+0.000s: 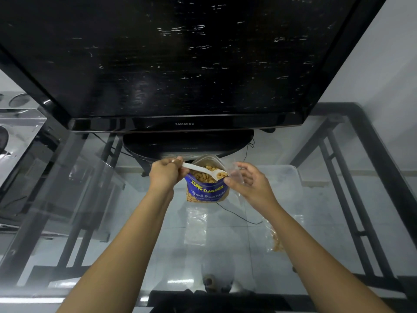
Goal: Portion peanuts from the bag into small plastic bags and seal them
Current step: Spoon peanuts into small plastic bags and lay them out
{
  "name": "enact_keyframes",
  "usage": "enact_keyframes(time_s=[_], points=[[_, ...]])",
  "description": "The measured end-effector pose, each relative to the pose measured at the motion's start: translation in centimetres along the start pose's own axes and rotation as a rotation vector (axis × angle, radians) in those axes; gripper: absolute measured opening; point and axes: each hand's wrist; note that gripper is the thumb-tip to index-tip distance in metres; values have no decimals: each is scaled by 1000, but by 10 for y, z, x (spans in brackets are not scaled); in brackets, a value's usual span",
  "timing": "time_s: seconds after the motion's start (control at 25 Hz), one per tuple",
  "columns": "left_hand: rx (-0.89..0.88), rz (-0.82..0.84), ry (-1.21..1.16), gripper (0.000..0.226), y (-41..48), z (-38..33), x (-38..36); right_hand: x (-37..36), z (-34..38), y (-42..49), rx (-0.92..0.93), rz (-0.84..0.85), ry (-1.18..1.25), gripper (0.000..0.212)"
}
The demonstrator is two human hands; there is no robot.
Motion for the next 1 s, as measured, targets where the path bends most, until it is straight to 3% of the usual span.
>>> enact_keyframes(time_s=[0.08, 0.12, 0.2, 0.28, 0.36, 0.48, 0.56, 0.64, 0.68, 0.76, 0.92, 1.0], points=[[-9, -30, -40, 16, 5, -2, 6, 0, 0, -1, -5, 1, 6, 46], [-95, -66, 18, 18, 7, -1, 9, 0, -1, -1, -7, 1, 6, 46], [-427, -119, 307, 22, 4, 0, 11, 1, -1, -1, -1, 2, -1, 46], [-739, -73, 524, 25, -12, 3, 7, -1, 1, -1, 8, 7, -8, 47], [-825, -6, 522, 27, -21, 1, -2, -2, 2, -1, 18, 4, -14, 49], [-826, -50, 569, 26, -24, -7, -8, -4, 2, 0, 18, 5, -17, 49], [-1009, -90, 678, 24, -27, -3, -8, -6, 3, -1, 26, -2, -30, 49], [-1220, -12, 751, 23, -35, 6, -13, -5, 2, -2, 37, -22, -30, 49], [-1240, 37, 754, 23, -36, 11, -15, -5, 1, -2, 39, -27, -26, 48], [-1017, 32, 707, 25, -29, 7, -18, -4, 1, -3, 38, -18, -28, 48], [-331, -53, 417, 29, 0, -5, -13, -3, 0, -4, 27, -8, -40, 51], [-188, -32, 280, 28, 5, -5, -12, -2, 0, -4, 26, -9, -42, 51]])
Point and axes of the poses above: each hand's wrist, its own y-axis towards the middle knuckle, its own x-axis out of the back of the hand, z = x × y, and after that the axes turned 7 degrees about -z, right-handed
